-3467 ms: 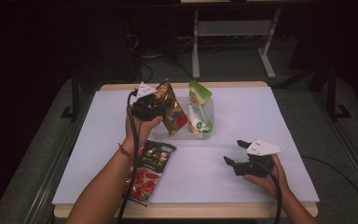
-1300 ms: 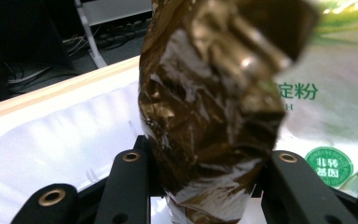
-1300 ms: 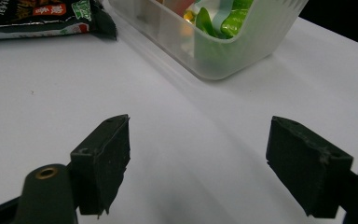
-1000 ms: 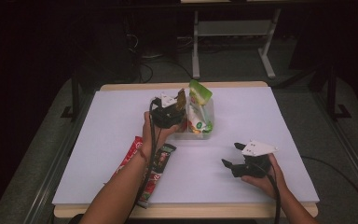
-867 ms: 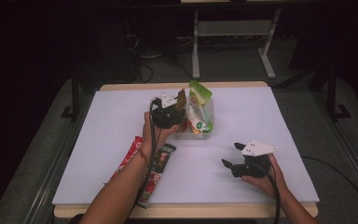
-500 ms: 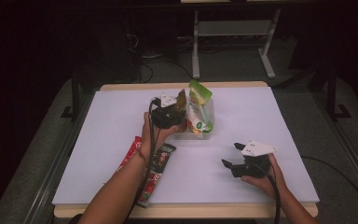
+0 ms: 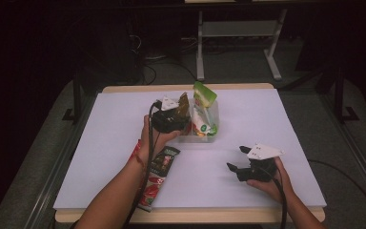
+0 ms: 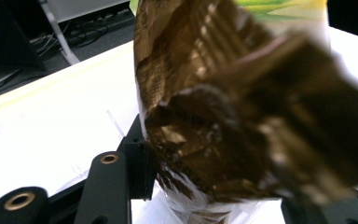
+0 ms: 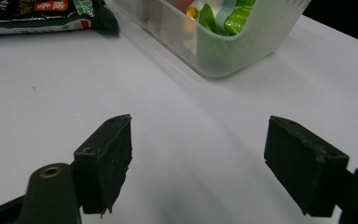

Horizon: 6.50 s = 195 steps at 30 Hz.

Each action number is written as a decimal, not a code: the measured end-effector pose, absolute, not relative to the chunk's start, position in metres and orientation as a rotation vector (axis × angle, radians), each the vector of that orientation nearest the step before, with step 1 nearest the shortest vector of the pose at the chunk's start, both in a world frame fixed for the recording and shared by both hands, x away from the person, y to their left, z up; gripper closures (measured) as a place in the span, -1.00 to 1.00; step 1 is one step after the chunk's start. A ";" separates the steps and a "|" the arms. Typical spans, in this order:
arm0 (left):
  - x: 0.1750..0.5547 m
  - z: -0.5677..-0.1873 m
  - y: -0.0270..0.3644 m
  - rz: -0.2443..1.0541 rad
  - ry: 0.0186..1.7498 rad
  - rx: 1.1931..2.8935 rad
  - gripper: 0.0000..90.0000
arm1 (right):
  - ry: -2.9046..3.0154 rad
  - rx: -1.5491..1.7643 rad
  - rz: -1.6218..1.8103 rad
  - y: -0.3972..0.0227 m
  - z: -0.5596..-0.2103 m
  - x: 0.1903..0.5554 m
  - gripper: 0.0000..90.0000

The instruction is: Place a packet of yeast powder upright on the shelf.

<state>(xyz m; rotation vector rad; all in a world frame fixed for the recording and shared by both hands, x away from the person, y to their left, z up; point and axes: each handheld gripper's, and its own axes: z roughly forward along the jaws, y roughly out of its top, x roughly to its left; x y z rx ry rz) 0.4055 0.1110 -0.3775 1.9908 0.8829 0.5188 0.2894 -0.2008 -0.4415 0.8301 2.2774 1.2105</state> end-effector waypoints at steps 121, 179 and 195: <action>0.324 -0.439 0.234 0.022 0.778 2.334 -0.72 | 2.758 0.898 1.490 -0.043 -0.453 0.327 -0.43; 0.337 -0.413 0.258 0.027 0.721 1.945 0.19 | 2.297 0.549 1.538 -0.055 -0.415 0.301 0.47; 0.338 -0.411 0.248 -0.075 0.665 1.980 0.13 | 2.271 0.514 1.551 -0.055 -0.408 0.300 0.54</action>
